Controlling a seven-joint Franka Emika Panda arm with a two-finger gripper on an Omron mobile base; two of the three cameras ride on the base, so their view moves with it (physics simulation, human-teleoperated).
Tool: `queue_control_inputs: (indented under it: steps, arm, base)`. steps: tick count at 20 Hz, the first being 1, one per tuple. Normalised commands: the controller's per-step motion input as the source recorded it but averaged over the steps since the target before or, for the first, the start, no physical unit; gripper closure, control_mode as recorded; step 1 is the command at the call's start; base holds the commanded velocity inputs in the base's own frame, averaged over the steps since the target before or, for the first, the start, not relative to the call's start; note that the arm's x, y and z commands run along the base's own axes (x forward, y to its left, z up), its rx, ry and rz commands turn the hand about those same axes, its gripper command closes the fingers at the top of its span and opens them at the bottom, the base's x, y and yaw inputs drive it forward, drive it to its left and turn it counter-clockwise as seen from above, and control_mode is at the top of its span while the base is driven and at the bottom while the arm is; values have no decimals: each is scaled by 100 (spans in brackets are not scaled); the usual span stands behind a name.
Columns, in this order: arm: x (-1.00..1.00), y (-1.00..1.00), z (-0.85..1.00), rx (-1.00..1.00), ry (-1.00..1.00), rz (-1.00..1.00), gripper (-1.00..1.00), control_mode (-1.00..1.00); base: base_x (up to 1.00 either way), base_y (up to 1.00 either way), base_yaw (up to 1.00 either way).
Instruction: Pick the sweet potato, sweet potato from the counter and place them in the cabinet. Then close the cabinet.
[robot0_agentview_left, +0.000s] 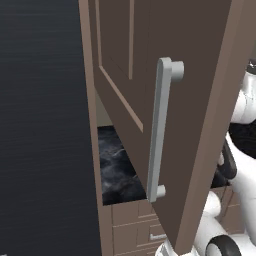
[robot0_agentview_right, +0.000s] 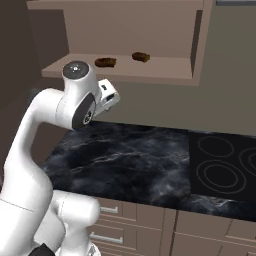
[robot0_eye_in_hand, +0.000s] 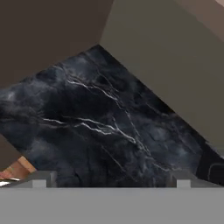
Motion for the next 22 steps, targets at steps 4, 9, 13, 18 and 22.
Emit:
queue_control_inputs:
  steps: [4,9,13,18,22]
  arm:
    - [-100,5,-88,-25,-34,19,-100,-100]
    - [-100,0,-54,-12,-22,19,-100,-100]
    - [-100,0,-38,-10,-17,19,-100,-100]
    - [-100,16,-35,-13,-23,15,-100,-100]
    - [-100,38,-44,-21,-45,8,-100,-100]
  base:
    - [0,0,0]
    - [0,0,0]
    - [0,0,0]
    - [0,0,0]
    - [0,0,0]
